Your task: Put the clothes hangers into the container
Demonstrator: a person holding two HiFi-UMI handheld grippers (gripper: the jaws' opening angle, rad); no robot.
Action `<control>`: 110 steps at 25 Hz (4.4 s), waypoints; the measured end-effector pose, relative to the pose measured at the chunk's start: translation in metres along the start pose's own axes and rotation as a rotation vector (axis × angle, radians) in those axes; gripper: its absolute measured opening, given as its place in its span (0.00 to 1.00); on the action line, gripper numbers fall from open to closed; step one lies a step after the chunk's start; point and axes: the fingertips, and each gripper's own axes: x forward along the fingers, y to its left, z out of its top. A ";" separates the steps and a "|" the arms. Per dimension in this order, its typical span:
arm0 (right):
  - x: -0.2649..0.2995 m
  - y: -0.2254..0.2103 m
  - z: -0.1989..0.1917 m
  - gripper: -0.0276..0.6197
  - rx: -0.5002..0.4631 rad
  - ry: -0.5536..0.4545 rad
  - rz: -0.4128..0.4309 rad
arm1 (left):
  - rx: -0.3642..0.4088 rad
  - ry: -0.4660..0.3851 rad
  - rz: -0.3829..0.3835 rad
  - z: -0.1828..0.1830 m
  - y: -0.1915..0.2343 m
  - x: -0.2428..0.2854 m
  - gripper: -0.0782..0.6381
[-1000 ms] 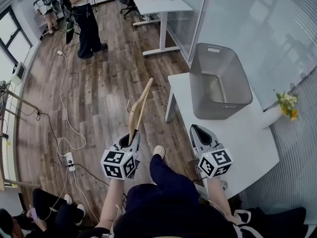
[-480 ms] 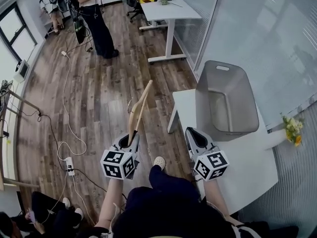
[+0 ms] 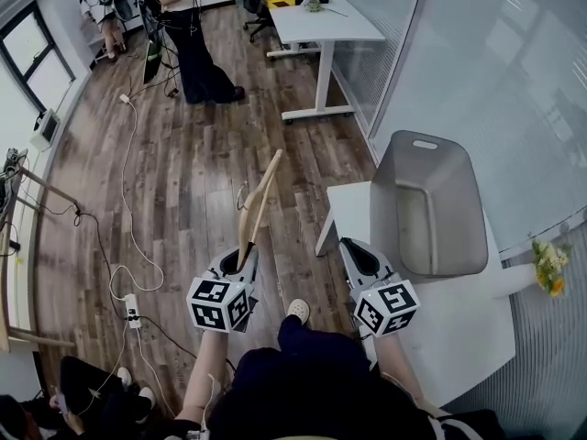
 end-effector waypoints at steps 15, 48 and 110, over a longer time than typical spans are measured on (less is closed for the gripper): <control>0.050 -0.017 0.005 0.09 -0.002 -0.015 -0.013 | 0.031 0.001 -0.001 0.027 0.036 0.042 0.14; 0.072 -0.103 0.044 0.09 0.095 -0.091 -0.375 | 0.163 0.105 -0.391 0.101 0.006 0.199 0.14; -0.045 -0.104 0.115 0.09 0.138 -0.283 -1.174 | 0.698 0.129 -1.448 0.254 -0.136 0.267 0.14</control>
